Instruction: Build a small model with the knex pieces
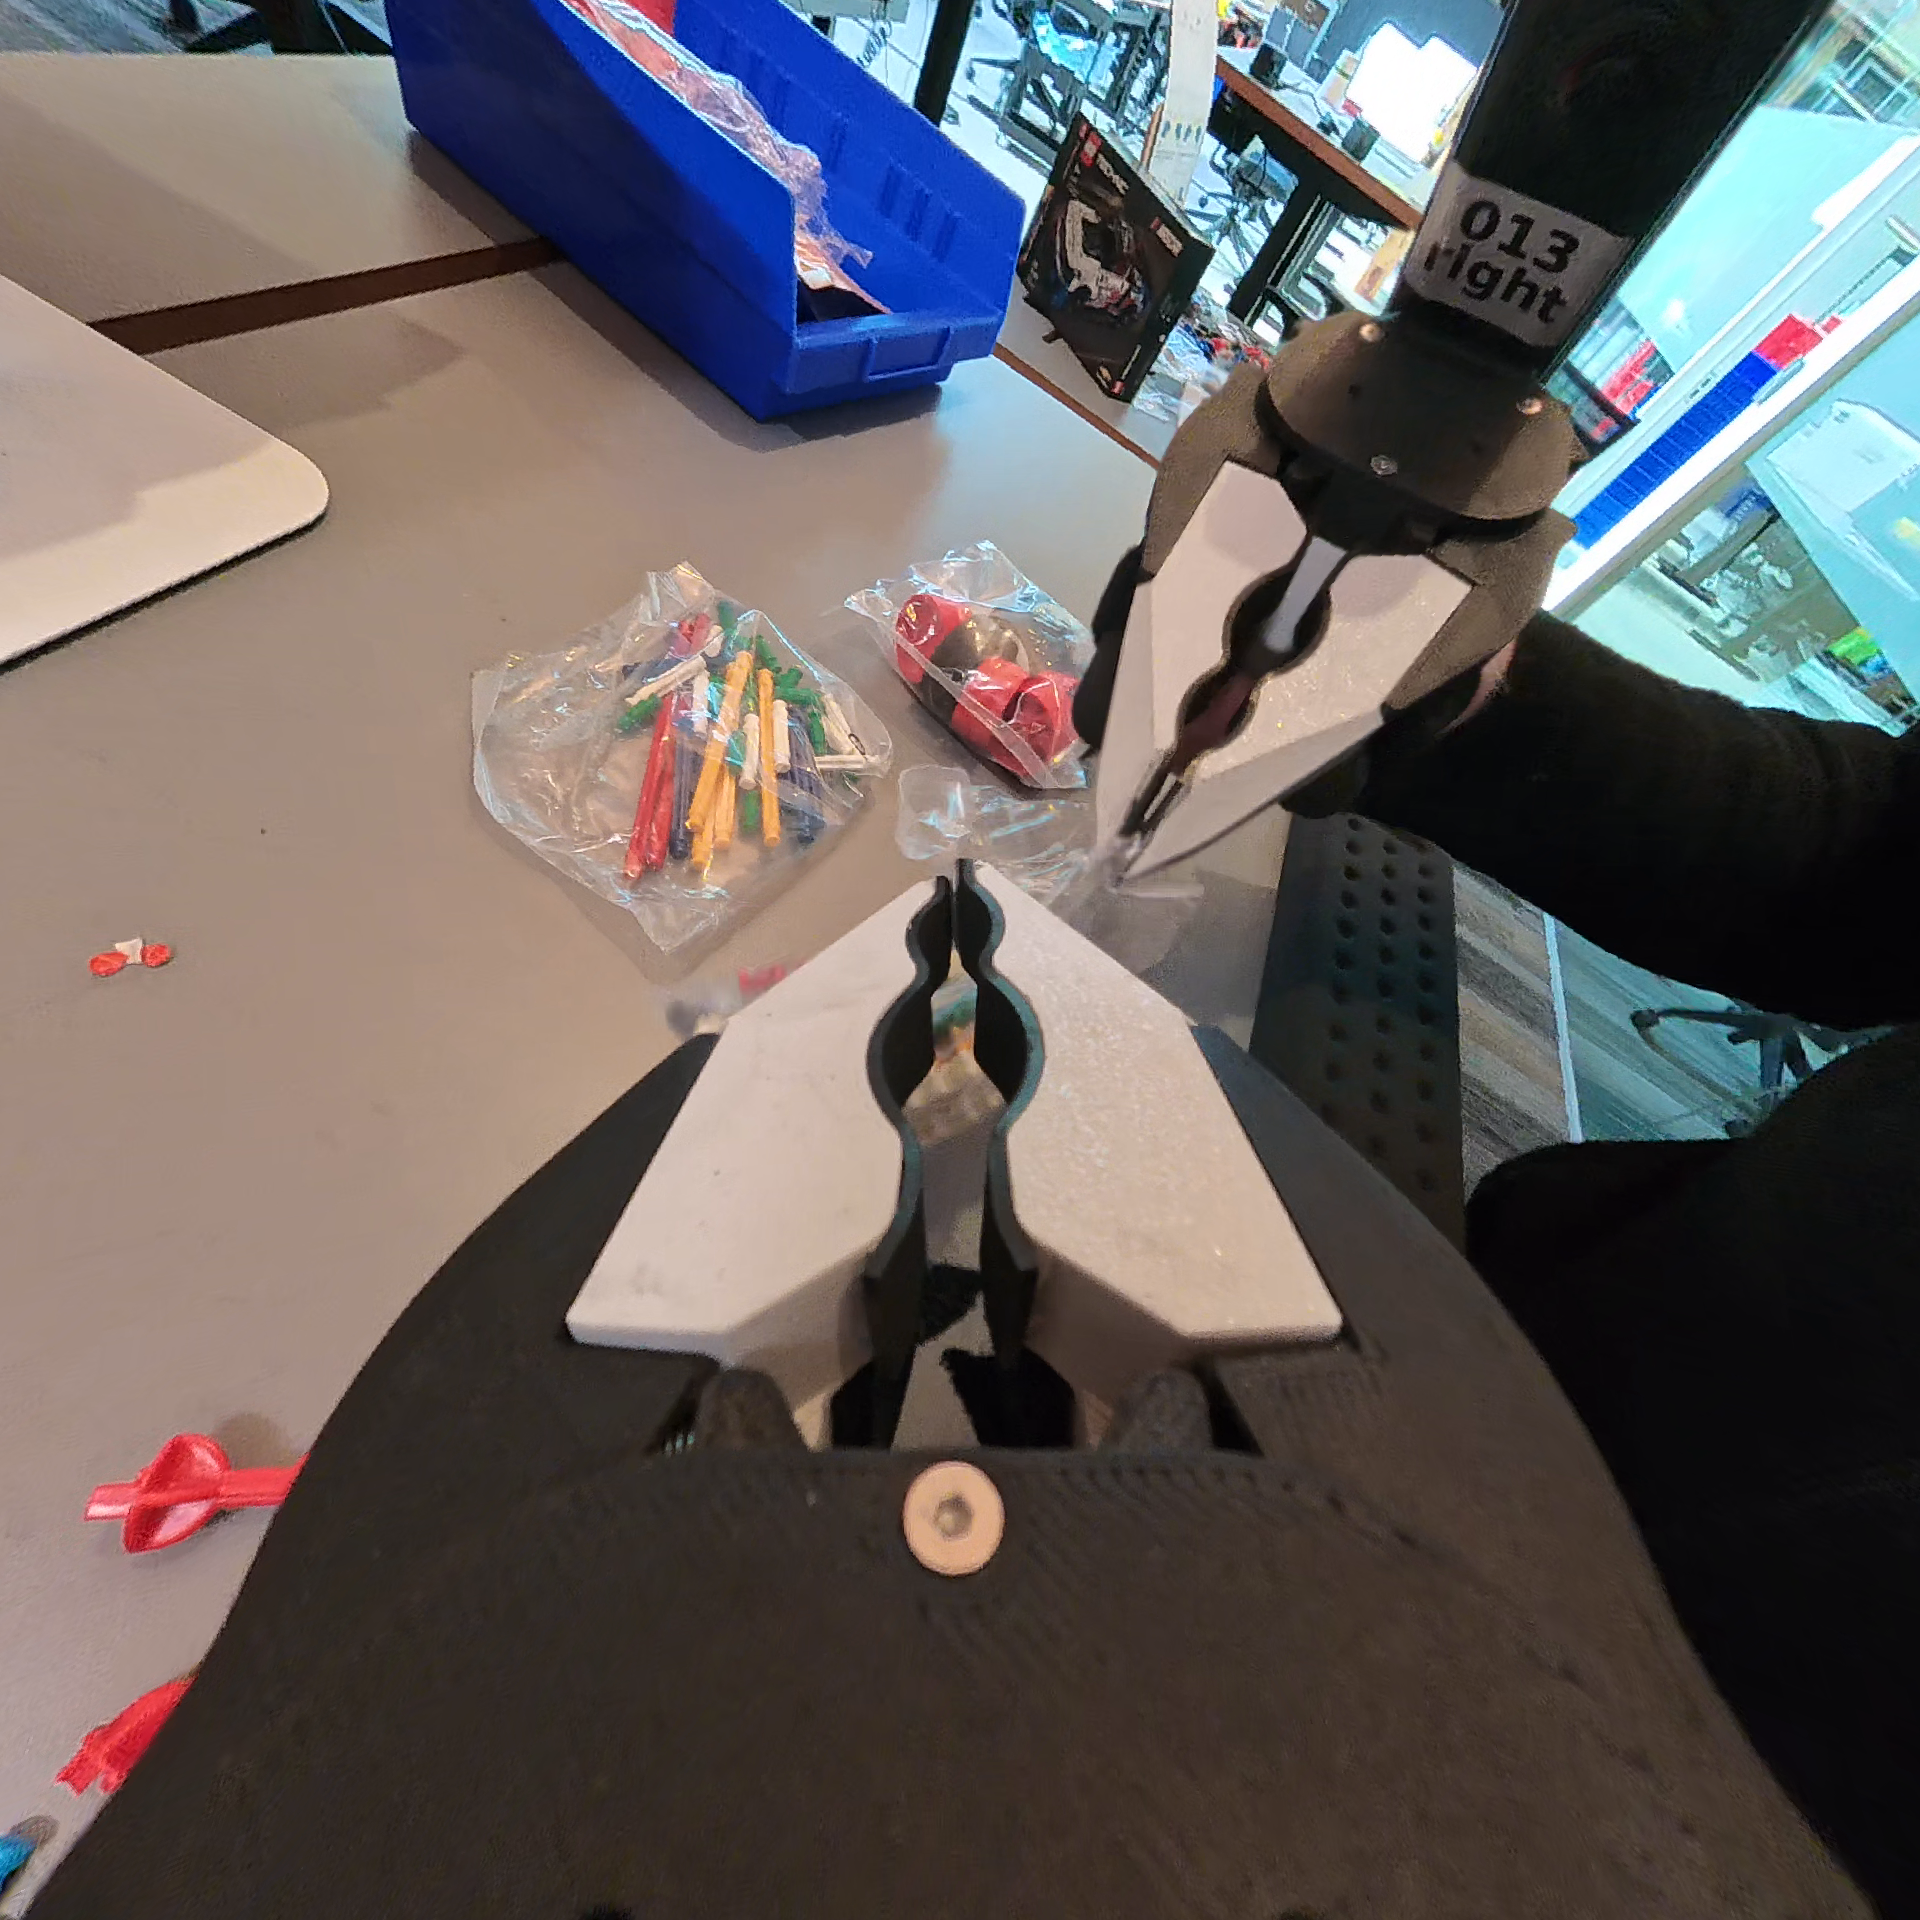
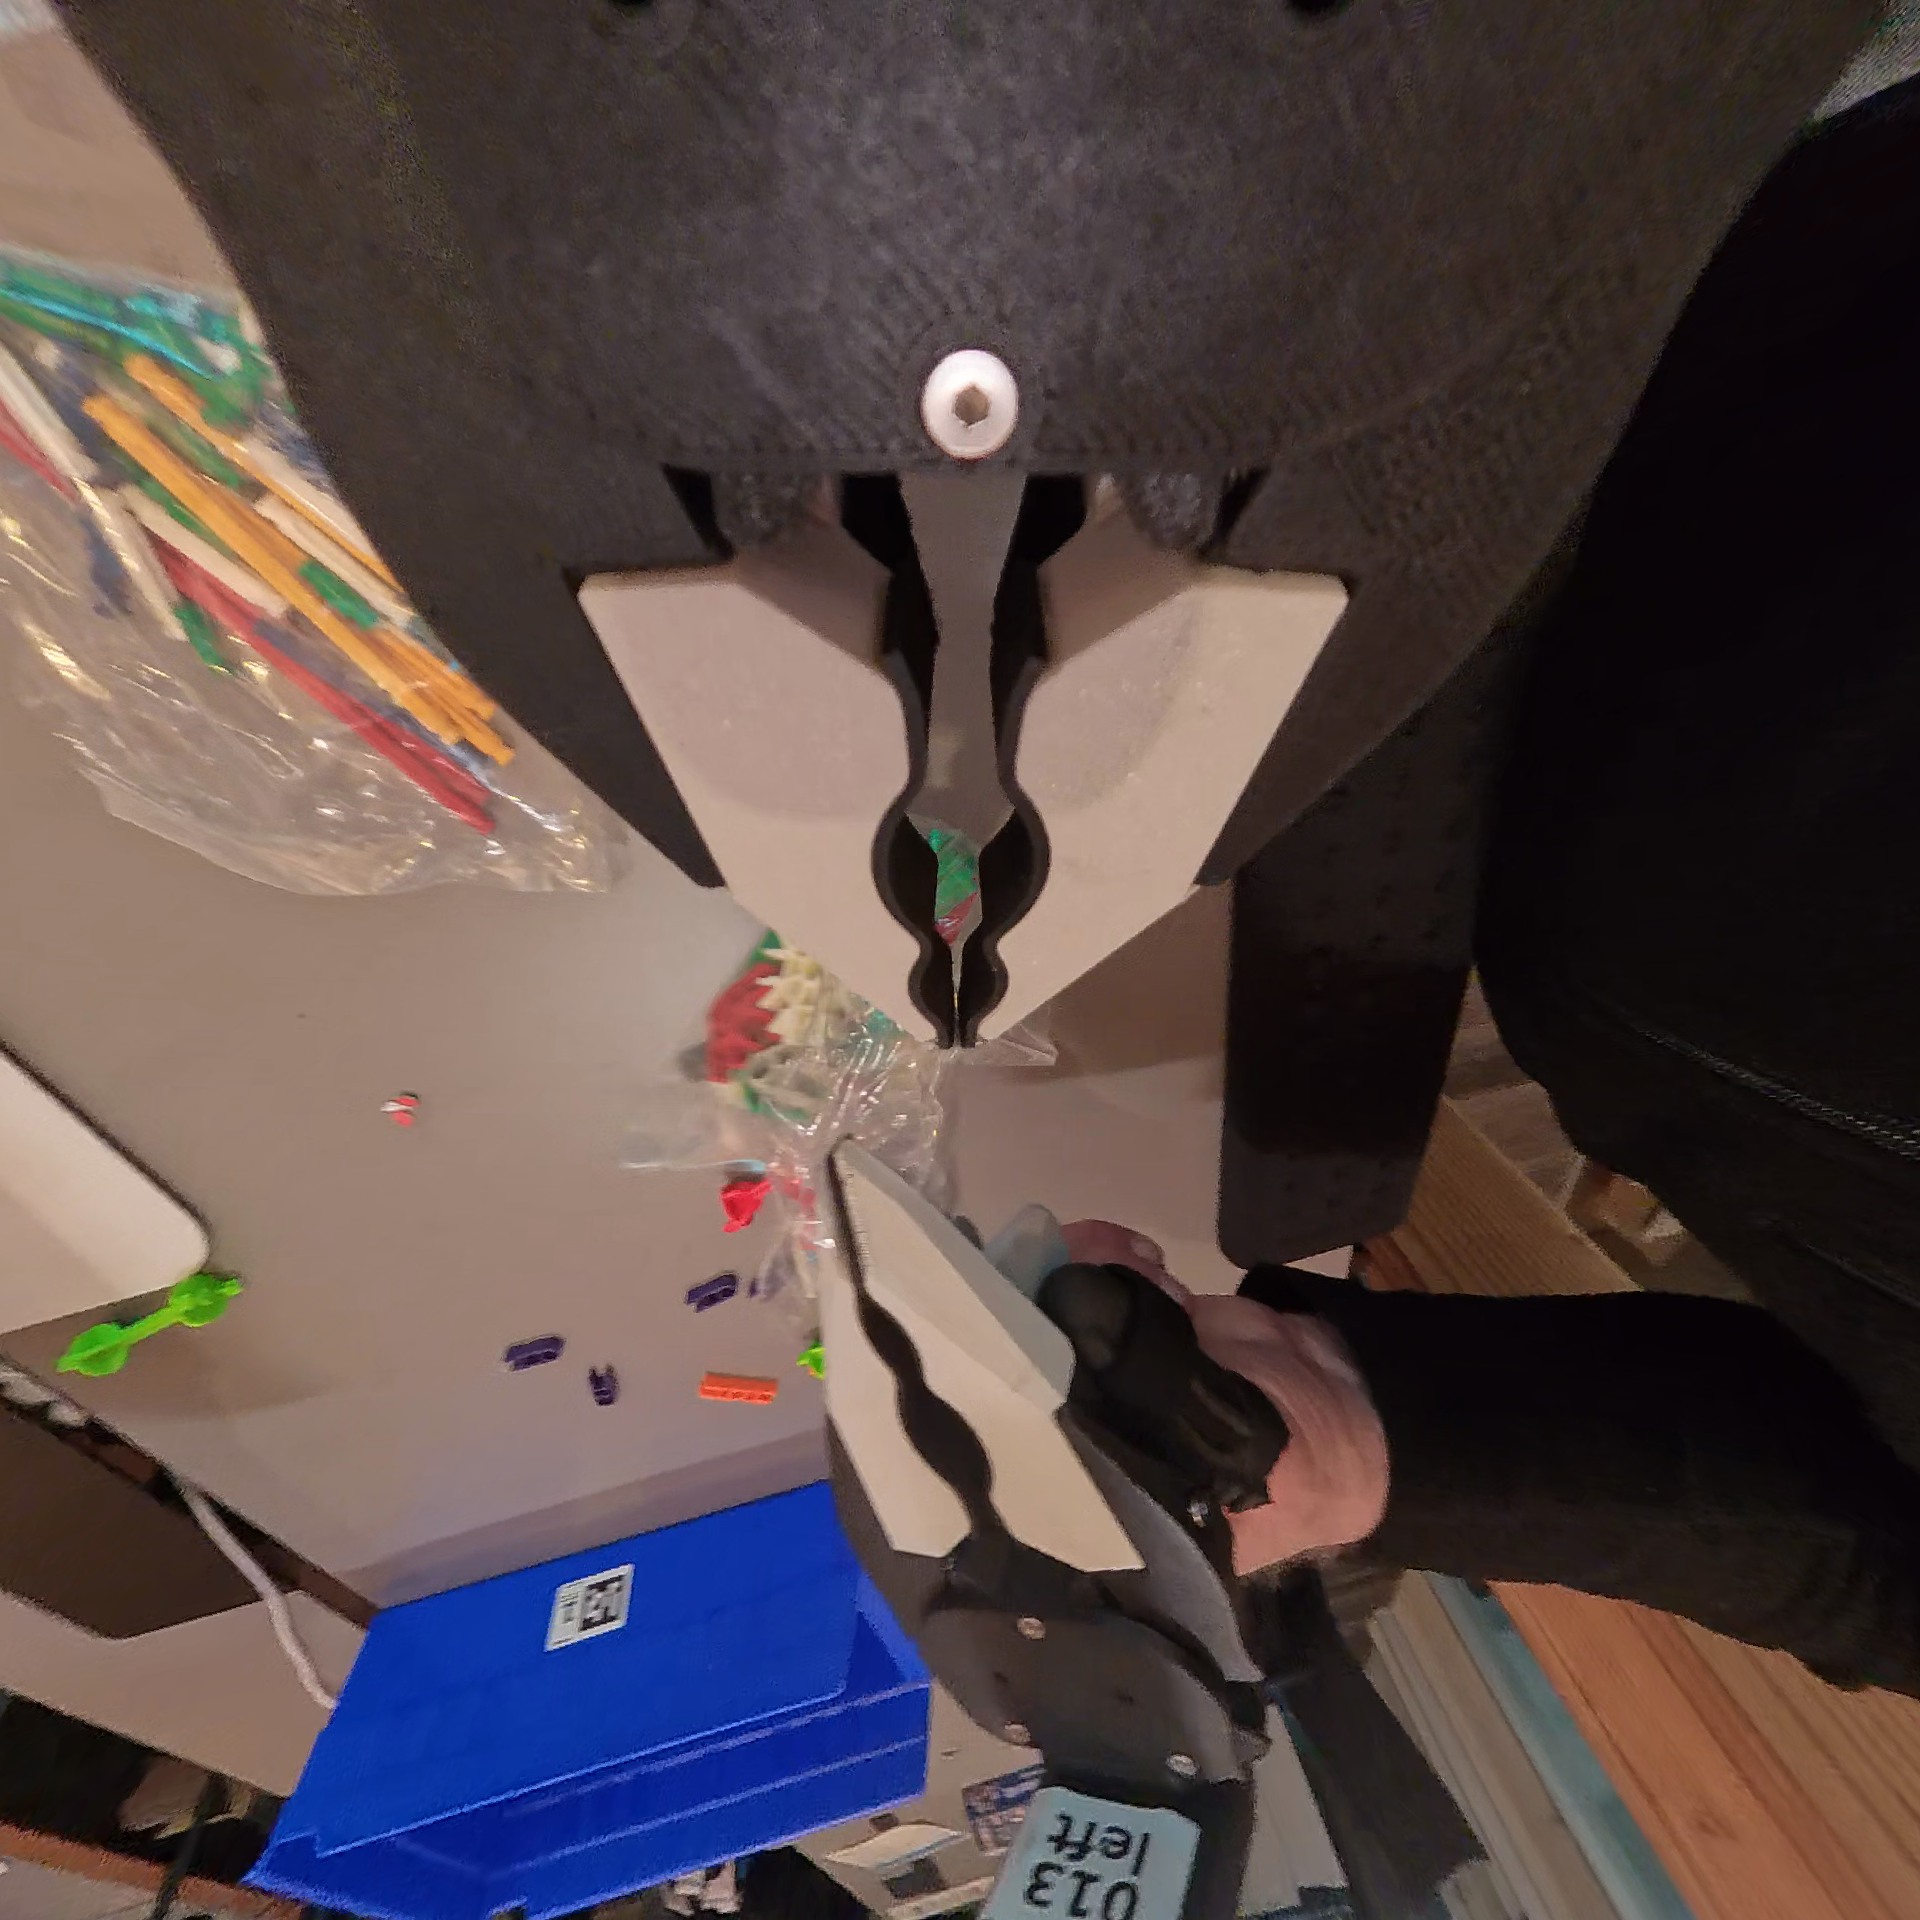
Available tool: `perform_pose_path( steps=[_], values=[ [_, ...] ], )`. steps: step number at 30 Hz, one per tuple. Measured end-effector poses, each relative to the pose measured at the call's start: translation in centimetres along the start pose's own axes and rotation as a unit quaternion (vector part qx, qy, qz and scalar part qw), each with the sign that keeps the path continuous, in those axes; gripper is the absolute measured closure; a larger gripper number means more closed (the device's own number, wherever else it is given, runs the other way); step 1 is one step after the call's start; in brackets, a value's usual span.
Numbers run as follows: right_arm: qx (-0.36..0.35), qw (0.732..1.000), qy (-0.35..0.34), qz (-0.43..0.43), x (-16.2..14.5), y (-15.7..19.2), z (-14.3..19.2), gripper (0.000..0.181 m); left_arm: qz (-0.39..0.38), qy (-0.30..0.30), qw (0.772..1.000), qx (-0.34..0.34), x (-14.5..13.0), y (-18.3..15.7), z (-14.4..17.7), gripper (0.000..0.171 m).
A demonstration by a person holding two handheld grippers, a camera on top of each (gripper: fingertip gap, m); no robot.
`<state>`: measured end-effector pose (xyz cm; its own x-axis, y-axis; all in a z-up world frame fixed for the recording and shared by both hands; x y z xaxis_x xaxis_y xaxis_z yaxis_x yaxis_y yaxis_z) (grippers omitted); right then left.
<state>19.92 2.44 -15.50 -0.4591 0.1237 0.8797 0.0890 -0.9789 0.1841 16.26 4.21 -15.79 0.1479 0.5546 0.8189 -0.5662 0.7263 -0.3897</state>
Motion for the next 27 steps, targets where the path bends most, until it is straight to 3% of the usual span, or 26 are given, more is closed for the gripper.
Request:
perform_pose_path(
  steps=[3,7,10,17,20,27],
  values=[
    [-0.012,1.000,0.014,0.004,0.0,-0.1,0.4,0.181,0.011,-0.009,1.000,-0.004,0.2,-0.3,0.0,0.171],
    [-0.013,1.000,0.011,0.015,1.1,0.9,0.8,0.160,0.009,-0.011,1.000,-0.010,0.1,-1.0,-0.1,0.171],
    [-0.033,0.998,0.040,0.045,1.1,1.4,0.4,0.155,0.024,-0.020,0.999,-0.011,0.3,-1.0,-0.1,0.171],
    [-0.094,0.989,0.095,0.069,0.0,0.7,-1.5,0.161,0.025,-0.020,0.999,-0.010,0.4,-1.3,-0.4,0.171],
    [-0.117,0.983,0.114,0.078,-0.6,0.1,-2.0,0.180,0.019,-0.014,1.000,-0.014,0.3,-1.7,-0.8,0.171],
    [-0.049,0.986,0.146,0.072,-1.5,0.3,-3.1,0.181,0.008,-0.014,0.999,0.043,-0.2,-0.5,-1.8,0.171]
  ],
)
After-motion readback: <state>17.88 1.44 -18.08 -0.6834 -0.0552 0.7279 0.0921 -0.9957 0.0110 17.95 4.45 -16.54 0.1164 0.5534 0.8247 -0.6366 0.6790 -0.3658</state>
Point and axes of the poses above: each gripper's, where its closed fingertips meet, z back along the fingers, x out of its top, y = z × x across the jaws, the point moved 1 cm from there along z, back along the fingers, and after that the axes turned 3 degrees about y, right-handed, at the moved point
